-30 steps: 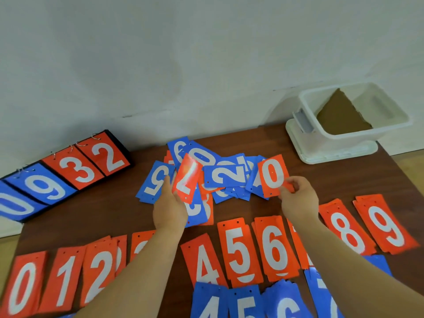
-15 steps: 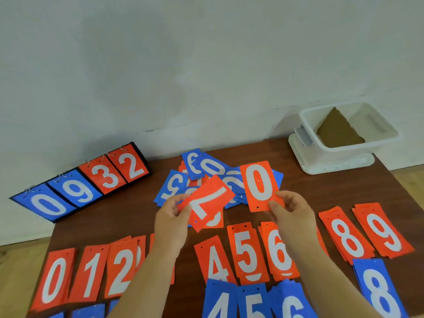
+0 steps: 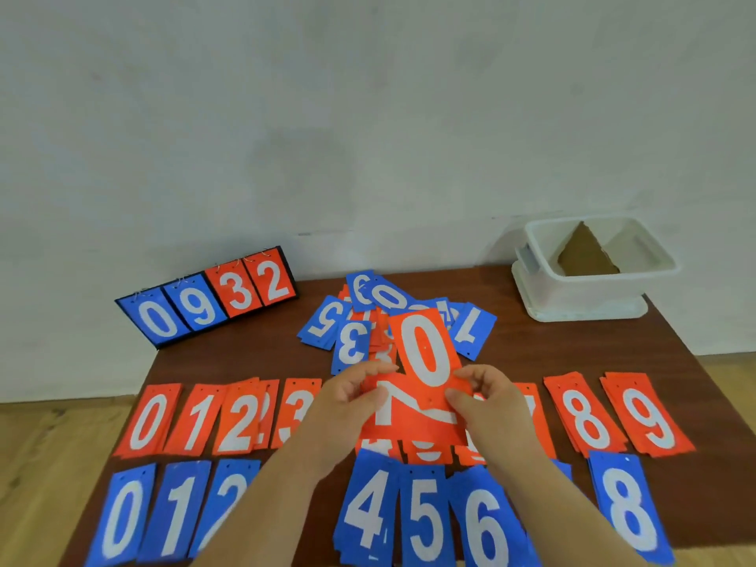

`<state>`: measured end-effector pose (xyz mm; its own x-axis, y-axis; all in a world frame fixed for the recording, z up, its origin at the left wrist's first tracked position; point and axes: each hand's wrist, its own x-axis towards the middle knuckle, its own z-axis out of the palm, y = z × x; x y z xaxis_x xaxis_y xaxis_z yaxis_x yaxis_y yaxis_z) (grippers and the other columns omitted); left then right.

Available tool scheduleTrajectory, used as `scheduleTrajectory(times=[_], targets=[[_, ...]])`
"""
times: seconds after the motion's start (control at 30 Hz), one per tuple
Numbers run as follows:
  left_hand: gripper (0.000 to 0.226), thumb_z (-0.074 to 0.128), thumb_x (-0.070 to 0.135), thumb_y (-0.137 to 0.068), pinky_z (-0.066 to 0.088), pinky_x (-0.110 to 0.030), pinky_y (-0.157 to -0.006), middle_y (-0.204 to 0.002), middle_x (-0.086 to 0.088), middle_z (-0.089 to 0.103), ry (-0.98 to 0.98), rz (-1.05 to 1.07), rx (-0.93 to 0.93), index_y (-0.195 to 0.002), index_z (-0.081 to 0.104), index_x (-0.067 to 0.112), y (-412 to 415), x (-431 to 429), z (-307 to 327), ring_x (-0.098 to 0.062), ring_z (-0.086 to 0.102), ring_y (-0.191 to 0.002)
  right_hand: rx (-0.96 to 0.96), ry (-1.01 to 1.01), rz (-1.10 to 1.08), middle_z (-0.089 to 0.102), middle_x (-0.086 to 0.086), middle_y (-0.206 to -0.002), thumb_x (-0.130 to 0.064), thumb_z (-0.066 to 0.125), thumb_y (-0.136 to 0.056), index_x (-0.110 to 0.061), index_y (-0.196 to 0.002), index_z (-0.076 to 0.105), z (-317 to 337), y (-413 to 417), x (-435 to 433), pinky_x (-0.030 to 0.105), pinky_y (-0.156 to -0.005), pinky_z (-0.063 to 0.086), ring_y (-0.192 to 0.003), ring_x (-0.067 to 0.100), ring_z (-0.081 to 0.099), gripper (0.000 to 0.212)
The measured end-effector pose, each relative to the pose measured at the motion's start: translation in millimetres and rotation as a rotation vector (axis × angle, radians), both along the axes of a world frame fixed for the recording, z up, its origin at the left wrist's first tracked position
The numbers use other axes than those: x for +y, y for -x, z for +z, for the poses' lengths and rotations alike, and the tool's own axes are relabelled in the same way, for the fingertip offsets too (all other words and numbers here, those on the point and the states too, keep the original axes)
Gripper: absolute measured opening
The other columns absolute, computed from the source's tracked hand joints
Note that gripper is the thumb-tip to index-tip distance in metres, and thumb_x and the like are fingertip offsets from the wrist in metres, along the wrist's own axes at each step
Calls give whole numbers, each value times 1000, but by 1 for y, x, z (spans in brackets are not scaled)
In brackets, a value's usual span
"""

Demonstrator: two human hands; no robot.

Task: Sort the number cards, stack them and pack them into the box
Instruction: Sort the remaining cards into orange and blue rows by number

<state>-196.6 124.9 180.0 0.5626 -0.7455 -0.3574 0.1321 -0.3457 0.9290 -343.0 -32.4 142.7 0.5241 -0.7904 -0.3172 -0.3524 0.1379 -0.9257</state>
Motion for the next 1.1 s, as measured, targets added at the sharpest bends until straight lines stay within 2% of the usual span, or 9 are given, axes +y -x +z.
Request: scheduleTrajectory(times=[0.23, 0.4, 0.57, 0.67, 0.73, 0.83, 0.93, 1.0, 1.1], targets=[[31, 66, 28, -98, 54, -21, -89, -134, 12, 62, 14, -24, -136, -116, 69, 52, 43, 15, 12, -6, 65, -114, -7, 86, 66, 69, -12, -105, -21, 79, -86, -34, -98, 67, 20, 45, 13, 41, -83, 61, -98, 11, 67, 21], [30, 68, 33, -97, 54, -32, -101, -131, 18, 63, -102, -57, -129, -120, 69, 51, 55, 20, 14, -7, 62, -119, -20, 39, 237, 74, -9, -101, -18, 79, -87, -34, -105, 66, 31, 57, 22, 37, -78, 63, -86, 6, 73, 27], [26, 73, 22, -93, 50, -16, -85, -117, 18, 68, -76, 157, -195, -113, 74, 39, 55, 26, 8, -2, 64, -107, -42, 5, 316, 77, 1, -93, -16, 77, -89, -31, -109, 62, 41, 56, 30, 42, -69, 64, -78, 21, 76, 28], [25, 72, 17, -93, 57, -30, -92, -120, 8, 70, -31, 402, -158, -103, 74, 39, 41, 37, -5, -11, 67, -110, 5, 35, 292, 74, 4, -96, -16, 75, -90, -33, -105, 65, 37, 53, 33, 45, -71, 63, -81, 25, 75, 25], [27, 68, 12, -96, 58, -36, -95, -124, 6, 68, -21, 519, -173, -101, 72, 39, 28, 47, -11, -15, 65, -114, 29, 74, 222, 70, 1, -97, -16, 73, -92, -34, -102, 66, 33, 48, 32, 38, -66, 63, -80, 19, 73, 22], [32, 58, 6, -100, 51, -13, -69, -124, 9, 60, -73, 582, -262, -114, 69, 33, 8, 69, -19, -5, 62, -92, 33, 23, 134, 71, -1, -94, -15, 66, -97, -30, -104, 68, 27, 32, 33, 29, -56, 58, -69, 13, 72, 16], [34, 55, 7, -101, 43, -7, -57, -130, 6, 60, -158, 599, -319, -123, 69, 29, -18, 102, -35, -2, 58, -91, 94, -29, 140, 76, -2, -93, -19, 63, -99, -30, -98, 73, 14, -4, 49, 41, -68, 64, -78, 23, 76, 15], [34, 56, 9, -101, 47, -9, -61, -133, 4, 60, -177, 613, -305, -124, 70, 30, -32, 124, -44, -3, 60, -93, 130, -36, 157, 74, -3, -97, -18, 63, -99, -30, -97, 74, 5, -27, 63, 35, -63, 59, -81, 23, 73, 16], [30, 58, 14, -101, 62, -30, -77, -129, 4, 64, -220, 682, -245, -117, 70, 37, -65, 175, -54, -13, 66, -99, 141, -87, 191, 70, -3, -104, -13, 63, -99, -25, -98, 75, -13, -78, 99, 28, -65, 54, -91, 18, 69, 17]])
